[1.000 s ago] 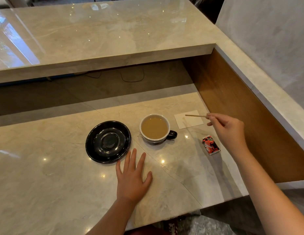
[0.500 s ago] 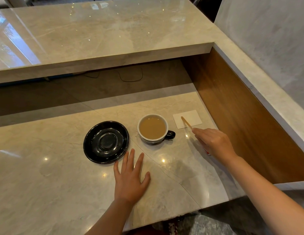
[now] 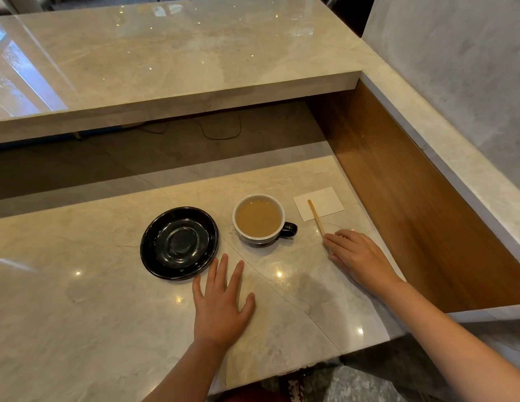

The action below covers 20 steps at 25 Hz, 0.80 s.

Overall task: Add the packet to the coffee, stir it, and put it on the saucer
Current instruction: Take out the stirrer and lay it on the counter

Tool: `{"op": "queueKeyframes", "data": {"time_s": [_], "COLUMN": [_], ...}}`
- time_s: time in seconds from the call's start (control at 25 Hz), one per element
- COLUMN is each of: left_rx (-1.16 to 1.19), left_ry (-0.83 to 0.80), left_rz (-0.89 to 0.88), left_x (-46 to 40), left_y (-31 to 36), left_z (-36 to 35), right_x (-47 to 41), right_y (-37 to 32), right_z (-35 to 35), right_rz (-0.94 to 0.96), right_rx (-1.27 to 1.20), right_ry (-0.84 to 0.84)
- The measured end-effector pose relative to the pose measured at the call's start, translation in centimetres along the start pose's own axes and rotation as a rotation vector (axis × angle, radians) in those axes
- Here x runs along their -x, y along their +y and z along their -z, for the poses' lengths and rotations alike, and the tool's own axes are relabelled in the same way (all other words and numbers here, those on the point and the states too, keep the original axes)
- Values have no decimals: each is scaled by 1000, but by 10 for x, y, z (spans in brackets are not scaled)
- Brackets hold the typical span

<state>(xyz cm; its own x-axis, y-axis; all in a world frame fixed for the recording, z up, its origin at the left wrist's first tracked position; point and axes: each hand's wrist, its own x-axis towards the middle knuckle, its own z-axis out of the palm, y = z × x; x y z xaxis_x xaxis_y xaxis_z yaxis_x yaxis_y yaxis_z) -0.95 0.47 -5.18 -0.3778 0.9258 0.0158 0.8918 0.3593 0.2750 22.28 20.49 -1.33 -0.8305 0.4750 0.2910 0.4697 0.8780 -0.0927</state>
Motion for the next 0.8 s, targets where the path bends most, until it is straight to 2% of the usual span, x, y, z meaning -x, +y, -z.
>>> {"op": "queueKeyframes", "data": {"time_s": [0.32,0.44,0.52,0.64,0.8], "left_rx": [3,6,4,5,18], "left_ry": [5,1,0,-2,2], "left_rz": [-2,2,1,-3,3], "left_x": [0,0,0,0,0], "left_y": [0,1,0,0,0], "left_z": [0,0,0,0,0], "right_x": [-6,-26,-54,-102,-146], "right_y": [-6,-19,-39,-72,-92], "right_z": [7,22,36,52,44], "right_rz": [-118,-275,-301,-333,-305], "right_rx": [-61,-87,-102,-169,-97], "right_ry": [-133,-24,34,-168,-429]}}
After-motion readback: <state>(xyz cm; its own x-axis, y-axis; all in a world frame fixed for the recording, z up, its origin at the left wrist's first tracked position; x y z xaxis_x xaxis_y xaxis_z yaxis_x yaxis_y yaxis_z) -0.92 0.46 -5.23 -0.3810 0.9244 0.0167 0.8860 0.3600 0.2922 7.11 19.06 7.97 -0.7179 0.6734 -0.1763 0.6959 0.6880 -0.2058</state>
